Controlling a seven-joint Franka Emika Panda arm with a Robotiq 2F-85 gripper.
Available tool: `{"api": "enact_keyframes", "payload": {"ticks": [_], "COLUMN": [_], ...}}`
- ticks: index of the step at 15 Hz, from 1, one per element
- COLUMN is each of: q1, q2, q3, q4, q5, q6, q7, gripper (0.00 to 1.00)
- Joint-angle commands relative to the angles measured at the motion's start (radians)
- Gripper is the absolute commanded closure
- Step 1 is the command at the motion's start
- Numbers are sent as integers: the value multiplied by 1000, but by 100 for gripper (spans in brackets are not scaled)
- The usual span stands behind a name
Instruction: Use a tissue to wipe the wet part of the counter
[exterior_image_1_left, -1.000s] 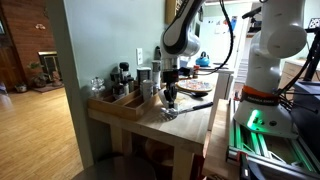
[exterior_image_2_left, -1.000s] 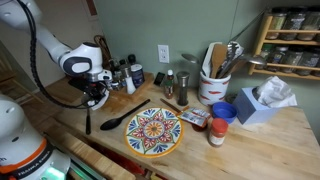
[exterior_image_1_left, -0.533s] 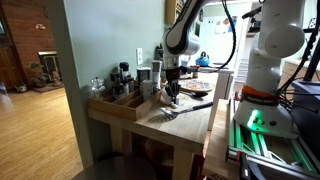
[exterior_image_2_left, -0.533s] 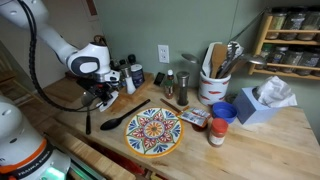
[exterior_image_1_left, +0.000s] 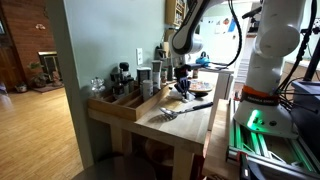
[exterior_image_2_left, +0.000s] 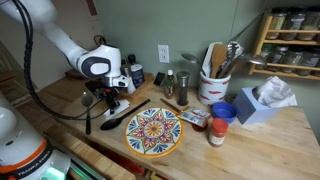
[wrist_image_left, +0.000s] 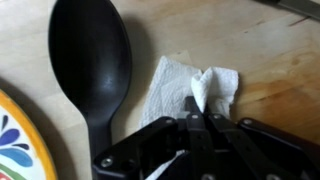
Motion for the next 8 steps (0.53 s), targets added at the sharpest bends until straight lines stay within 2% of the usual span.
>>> {"api": "enact_keyframes", "payload": {"ticks": [1,4,8], "q1": [-38,-25,25], "q2": [44,45,49], "q3": [-35,-21,32], "q4": [-26,-23,-8], "q5": [-61,16,92], "q6": [-52,-104,-100], "q7": [14,-107,-218], "gripper": [99,99,99]}}
